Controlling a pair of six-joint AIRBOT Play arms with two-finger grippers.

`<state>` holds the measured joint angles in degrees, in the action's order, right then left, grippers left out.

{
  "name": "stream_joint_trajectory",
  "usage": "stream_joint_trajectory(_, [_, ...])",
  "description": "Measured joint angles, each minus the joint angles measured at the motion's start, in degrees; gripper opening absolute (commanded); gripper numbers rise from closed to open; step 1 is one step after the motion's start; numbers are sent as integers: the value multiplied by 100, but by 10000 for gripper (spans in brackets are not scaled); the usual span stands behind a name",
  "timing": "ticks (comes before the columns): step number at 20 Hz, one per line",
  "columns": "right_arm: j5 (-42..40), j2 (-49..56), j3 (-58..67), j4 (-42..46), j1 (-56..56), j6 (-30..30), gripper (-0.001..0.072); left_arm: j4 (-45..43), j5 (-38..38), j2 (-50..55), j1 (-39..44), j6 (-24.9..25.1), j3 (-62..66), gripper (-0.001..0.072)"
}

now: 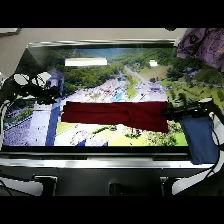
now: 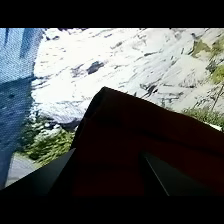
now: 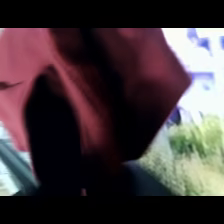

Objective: Fold the clothes and pants, and hang the long-sleeved shirts on hangers.

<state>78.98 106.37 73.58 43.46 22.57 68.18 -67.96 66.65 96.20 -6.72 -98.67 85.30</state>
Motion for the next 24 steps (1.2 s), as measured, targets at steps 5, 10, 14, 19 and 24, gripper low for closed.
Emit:
stream_joint_trajectory(5, [-63,-522,68,170,-240,494,28,317,-48,9,101,-59,0,14])
stream_joint_trajectory(10, [243,-1565,391,1003,-284,1451,28,975,-463,203,883,63,4,14])
stream_joint_trajectory(14, [551,-2251,621,1513,-289,1867,28,1919,-1099,675,2028,94,31,13])
stream_joint_trajectory(19, [774,-2756,813,1790,-289,2103,28,3088,-1742,1576,3526,66,636,13])
stream_joint_trajectory(24, [970,-2953,1080,2070,-291,2236,28,3521,-2229,2428,4662,-599,1532,13])
